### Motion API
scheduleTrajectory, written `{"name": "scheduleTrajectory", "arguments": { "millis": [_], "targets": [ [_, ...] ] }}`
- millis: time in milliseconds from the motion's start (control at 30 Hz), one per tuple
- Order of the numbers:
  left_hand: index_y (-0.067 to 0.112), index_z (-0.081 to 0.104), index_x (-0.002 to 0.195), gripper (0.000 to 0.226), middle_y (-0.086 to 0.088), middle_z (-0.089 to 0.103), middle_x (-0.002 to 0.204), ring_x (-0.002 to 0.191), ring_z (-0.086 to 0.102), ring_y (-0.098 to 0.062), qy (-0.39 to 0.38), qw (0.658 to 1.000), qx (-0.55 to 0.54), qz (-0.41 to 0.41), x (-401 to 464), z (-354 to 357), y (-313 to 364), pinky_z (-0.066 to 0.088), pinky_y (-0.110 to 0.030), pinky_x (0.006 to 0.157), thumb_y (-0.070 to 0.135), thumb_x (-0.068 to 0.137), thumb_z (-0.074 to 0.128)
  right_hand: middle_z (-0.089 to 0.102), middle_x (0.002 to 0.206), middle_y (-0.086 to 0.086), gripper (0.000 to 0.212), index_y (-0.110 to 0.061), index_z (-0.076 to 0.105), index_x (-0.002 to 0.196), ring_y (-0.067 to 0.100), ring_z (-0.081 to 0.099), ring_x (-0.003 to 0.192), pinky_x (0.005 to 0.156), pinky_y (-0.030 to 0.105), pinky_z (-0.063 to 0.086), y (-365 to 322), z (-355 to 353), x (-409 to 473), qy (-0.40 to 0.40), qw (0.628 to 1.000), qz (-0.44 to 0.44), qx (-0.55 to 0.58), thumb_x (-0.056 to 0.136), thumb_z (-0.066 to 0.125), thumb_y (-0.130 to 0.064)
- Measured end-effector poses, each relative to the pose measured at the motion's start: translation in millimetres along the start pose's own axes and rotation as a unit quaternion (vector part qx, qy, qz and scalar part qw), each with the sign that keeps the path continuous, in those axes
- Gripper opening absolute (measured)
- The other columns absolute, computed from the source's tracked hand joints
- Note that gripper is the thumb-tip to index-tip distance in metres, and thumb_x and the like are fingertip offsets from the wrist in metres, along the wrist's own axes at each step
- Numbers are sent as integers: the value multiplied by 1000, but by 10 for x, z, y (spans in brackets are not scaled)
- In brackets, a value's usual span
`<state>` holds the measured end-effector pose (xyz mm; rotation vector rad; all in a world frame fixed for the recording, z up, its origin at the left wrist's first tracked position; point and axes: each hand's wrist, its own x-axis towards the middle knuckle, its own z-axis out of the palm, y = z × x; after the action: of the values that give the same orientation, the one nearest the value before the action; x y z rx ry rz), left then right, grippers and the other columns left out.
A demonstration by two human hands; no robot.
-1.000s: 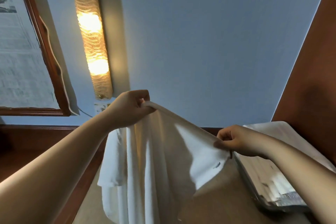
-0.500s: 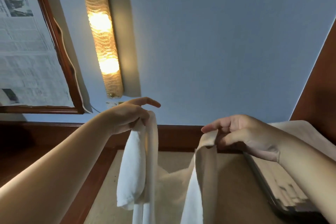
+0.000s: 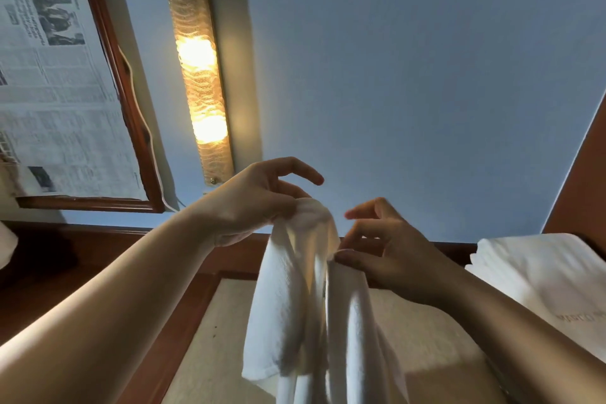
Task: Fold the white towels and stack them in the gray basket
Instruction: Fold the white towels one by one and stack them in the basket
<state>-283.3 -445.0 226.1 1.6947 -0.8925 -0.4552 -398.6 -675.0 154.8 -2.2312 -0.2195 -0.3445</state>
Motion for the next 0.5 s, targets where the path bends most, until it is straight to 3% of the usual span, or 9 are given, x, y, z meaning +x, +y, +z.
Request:
{"name": "scheduleTrajectory", "arguments": {
  "millis": [67, 133, 233, 333, 400, 500],
  "targets": [
    [14, 66, 111, 43, -22, 77, 101, 78, 67, -25, 14, 1000, 7, 15, 13, 6, 2, 55, -30, 68, -21, 93, 50, 65, 126, -6, 16, -33, 70, 87, 17, 71, 107, 90, 41, 62, 33, 31, 45, -53, 996, 21, 65, 89, 74, -49],
    [13, 64, 106, 40, -18, 78, 99, 76, 66, -23, 26, 999, 22, 27, 12, 10, -24, 53, -29, 66, -21, 91, 51, 72, 106, 13, 25, -27, 67, 90, 33, 72, 98, 86, 58, 60, 87, 59, 81, -59, 994, 38, 87, 91, 73, -51],
    [18, 65, 100, 33, -4, 78, 89, 70, 58, -18, 54, 988, 134, 45, 4, 13, -122, 46, -29, 61, -12, 93, 54, 66, 83, 15, 21, -22, 66, 87, 23, 62, 74, 72, 46, 56, 123, 70, 102, -43, 995, 47, 82, 96, 73, -39],
    [31, 61, 99, 34, 10, 75, 87, 73, 67, -5, 97, 950, 295, 43, 24, -1, -346, 55, -24, 67, -2, 93, 59, 66, 77, 7, 20, -26, 64, 84, 11, 56, 67, 64, 30, 45, 160, 58, 120, 7, 998, 43, 39, 98, 71, -38],
    [34, 55, 101, 31, 10, 73, 85, 76, 68, -5, 112, 937, 329, 30, 13, 8, -600, 56, -27, 67, 5, 92, 62, 67, 74, -1, 19, -25, 62, 82, 7, 54, 63, 61, 22, 41, 172, 43, 137, 62, 998, 23, 7, 98, 70, -31],
    [35, 49, 101, 30, 7, 69, 80, 69, 63, -10, 104, 930, 351, 8, -23, 84, -1067, 55, -39, 65, 8, 90, 57, 68, 76, -1, 18, -22, 62, 82, 13, 55, 64, 61, 21, 40, 186, 31, 144, 99, 995, 13, 5, 99, 69, -21]
  ]
}}
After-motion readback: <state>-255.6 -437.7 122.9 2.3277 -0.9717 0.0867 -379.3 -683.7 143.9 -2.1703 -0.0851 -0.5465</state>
